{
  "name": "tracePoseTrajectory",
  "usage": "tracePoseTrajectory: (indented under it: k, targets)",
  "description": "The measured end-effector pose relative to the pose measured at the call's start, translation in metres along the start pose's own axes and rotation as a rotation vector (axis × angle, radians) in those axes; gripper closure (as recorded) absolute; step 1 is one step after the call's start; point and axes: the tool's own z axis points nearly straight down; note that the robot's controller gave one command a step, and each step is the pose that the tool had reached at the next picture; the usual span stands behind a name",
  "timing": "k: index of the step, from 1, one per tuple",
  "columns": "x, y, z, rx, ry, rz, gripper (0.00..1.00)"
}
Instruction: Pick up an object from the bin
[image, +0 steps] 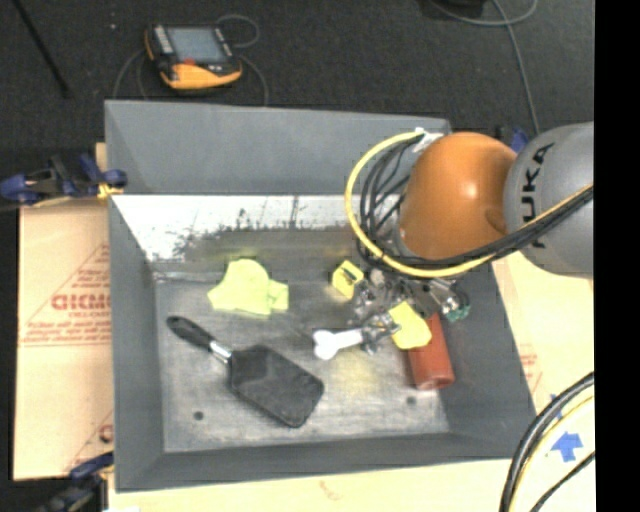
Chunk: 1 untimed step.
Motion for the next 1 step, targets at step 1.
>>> tracePoseTrajectory:
  k: [1]
  targets:
    - [0.0043, 0.0021, -0.0615, 0.002, -0.003, 0.008, 1.0]
